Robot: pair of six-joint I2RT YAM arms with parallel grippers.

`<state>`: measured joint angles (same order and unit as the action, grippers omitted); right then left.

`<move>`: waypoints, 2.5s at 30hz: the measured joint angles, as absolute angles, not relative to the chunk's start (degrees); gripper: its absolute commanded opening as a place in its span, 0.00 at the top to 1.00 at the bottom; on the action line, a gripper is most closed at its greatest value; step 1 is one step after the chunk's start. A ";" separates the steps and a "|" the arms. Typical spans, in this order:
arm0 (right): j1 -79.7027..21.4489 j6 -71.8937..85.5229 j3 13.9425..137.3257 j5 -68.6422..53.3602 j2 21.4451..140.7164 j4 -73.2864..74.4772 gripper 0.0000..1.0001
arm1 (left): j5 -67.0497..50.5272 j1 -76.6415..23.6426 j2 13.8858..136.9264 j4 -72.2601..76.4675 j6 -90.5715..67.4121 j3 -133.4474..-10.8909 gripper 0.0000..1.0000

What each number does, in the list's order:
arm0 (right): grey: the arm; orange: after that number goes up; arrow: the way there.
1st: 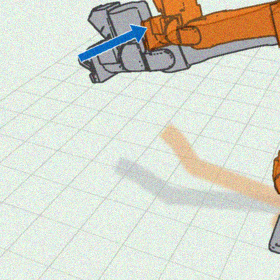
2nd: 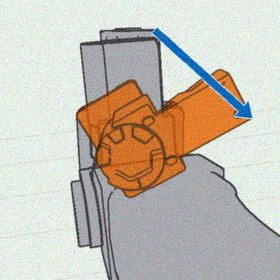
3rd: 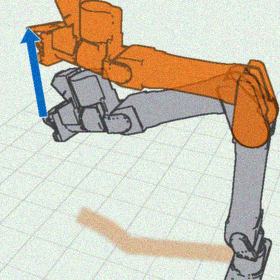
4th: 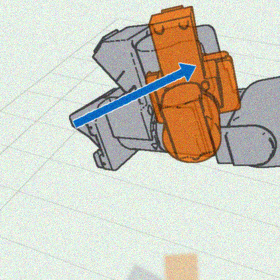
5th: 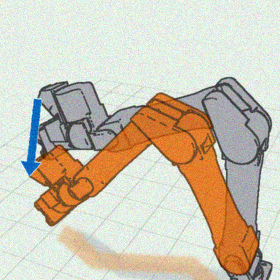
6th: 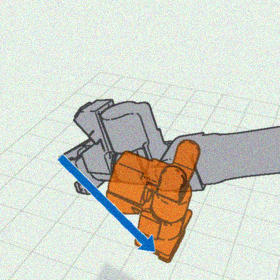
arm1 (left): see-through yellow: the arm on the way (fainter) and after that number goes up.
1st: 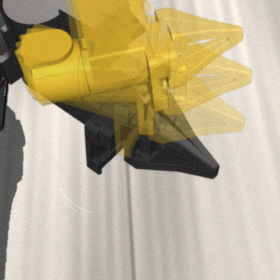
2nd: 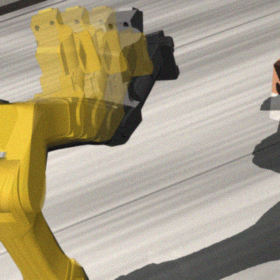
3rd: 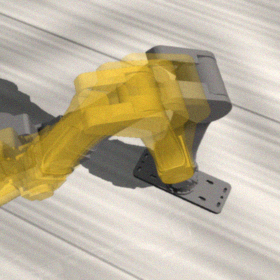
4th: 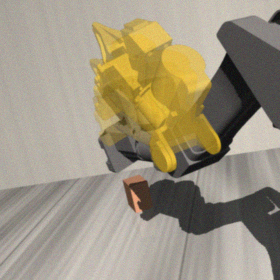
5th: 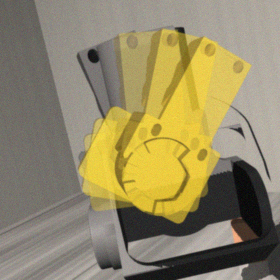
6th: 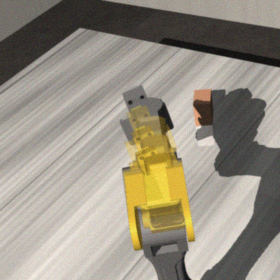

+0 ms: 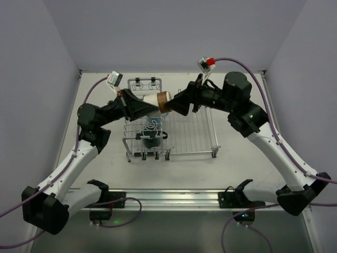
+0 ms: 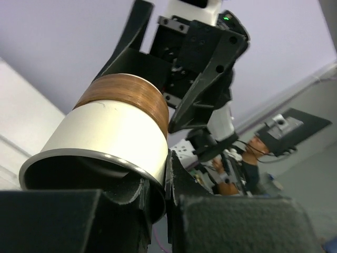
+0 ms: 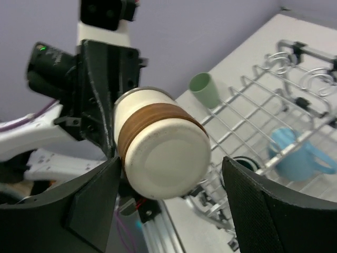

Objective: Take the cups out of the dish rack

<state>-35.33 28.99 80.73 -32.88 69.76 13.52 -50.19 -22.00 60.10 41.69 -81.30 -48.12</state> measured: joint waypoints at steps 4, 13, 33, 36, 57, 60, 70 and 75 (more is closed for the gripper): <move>-35.33 26.13 88.07 -21.45 75.29 21.39 0.15 | -51.75 -14.33 57.69 30.72 -74.74 -49.65 1.00; -33.34 22.52 93.32 -3.18 87.09 32.45 0.01 | -51.20 -2.02 54.78 1.76 -50.89 -62.92 1.00; -27.99 20.12 100.55 8.10 99.31 42.24 0.01 | -11.14 0.69 68.10 -36.47 -24.29 -71.48 1.00; -27.75 19.75 104.38 9.23 101.75 44.53 0.01 | -7.11 -1.30 70.61 -37.87 -23.31 -70.96 1.00; -26.50 17.47 106.80 10.33 107.90 49.39 0.01 | 5.41 -4.60 88.99 -38.68 -20.38 -68.42 1.00; -26.50 16.84 108.29 10.22 110.24 49.71 0.01 | 5.82 -4.64 90.67 -38.57 -20.38 -68.42 1.00; -27.35 15.75 110.45 8.82 114.08 49.78 0.01 | 8.64 -4.64 95.77 -38.41 -20.38 -68.29 1.00; -28.16 15.49 110.69 7.94 115.85 49.87 0.01 | 9.30 -4.58 97.54 -38.35 -20.38 -68.25 1.00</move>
<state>-28.16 15.49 110.69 7.94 115.85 49.87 9.30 -4.58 97.54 -38.35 -20.38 -68.25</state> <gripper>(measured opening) 0.987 0.119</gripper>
